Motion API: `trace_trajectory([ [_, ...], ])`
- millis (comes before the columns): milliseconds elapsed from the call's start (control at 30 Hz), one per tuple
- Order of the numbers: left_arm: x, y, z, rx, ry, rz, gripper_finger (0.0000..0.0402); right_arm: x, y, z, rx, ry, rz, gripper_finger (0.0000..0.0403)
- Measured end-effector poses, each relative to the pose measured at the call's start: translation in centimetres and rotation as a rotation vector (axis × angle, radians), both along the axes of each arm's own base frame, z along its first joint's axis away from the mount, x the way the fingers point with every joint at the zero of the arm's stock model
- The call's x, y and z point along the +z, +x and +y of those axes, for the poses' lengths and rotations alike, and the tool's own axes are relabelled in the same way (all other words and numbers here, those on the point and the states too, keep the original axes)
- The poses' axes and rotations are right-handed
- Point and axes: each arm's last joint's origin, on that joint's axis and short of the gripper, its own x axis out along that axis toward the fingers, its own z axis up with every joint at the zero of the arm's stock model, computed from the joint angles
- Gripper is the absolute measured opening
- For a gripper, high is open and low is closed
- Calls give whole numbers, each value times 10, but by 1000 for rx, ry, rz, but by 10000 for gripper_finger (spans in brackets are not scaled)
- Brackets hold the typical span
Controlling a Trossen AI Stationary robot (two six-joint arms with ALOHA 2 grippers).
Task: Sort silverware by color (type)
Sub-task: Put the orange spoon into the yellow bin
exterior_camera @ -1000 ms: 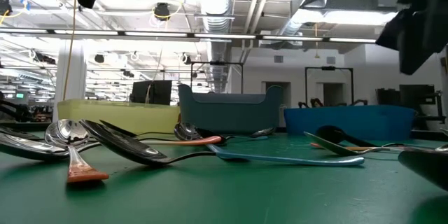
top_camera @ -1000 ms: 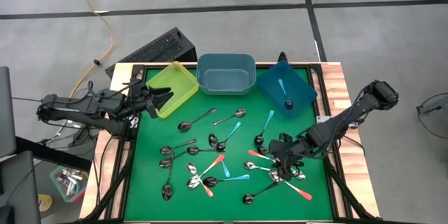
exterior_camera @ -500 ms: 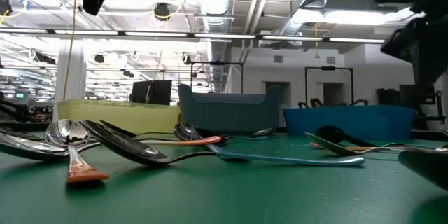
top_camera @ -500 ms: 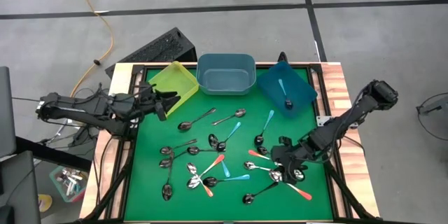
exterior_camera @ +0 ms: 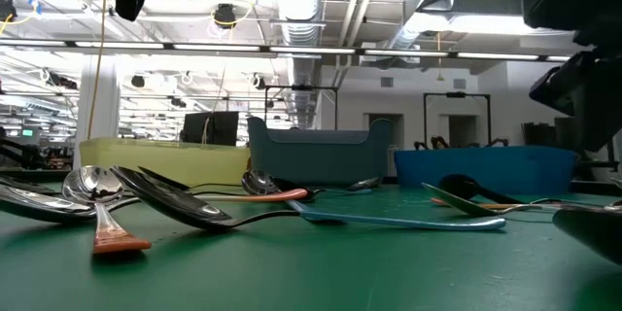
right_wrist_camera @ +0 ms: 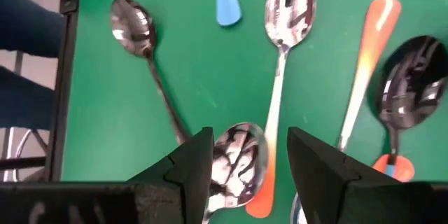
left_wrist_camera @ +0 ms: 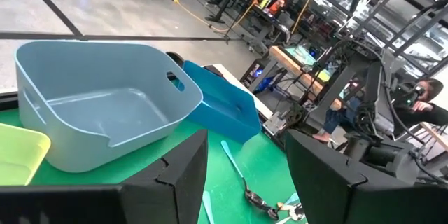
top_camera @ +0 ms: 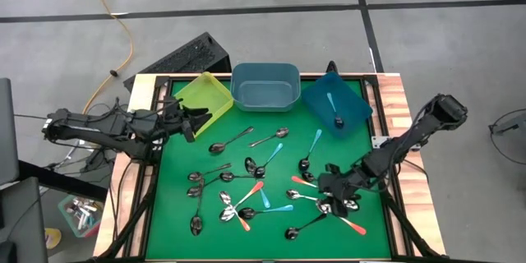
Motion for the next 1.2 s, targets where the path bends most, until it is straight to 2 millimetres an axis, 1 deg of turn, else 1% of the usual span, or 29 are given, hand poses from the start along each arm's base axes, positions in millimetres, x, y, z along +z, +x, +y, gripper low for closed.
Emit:
trace_trajectory([
  [333, 0, 0, 0, 1, -6, -3, 176, -1, 1, -1, 66, -44, -34, 194],
  [500, 0, 0, 0, 4, -23, -11, 176, -6, 3, -4, 97, -89, -18, 194],
  [567, 0, 0, 0, 5, -26, -13, 176, -8, 7, -3, 93, -81, -33, 194],
  [667, 0, 0, 0, 6, -26, -13, 176, -17, 8, -2, 112, -90, 13, 194],
  [867, 0, 0, 0, 8, -35, -19, 176, -38, 17, 4, 145, -63, 74, 194],
  [967, 0, 0, 0, 9, -38, -20, 176, -45, 19, 6, 159, -50, 105, 192],
  [1067, 0, 0, 0, 10, -38, -20, 176, -48, 20, 7, 163, -47, 114, 179],
  [1200, 0, 0, 0, 10, -37, -19, 176, -45, 19, 6, 163, -43, 105, 140],
])
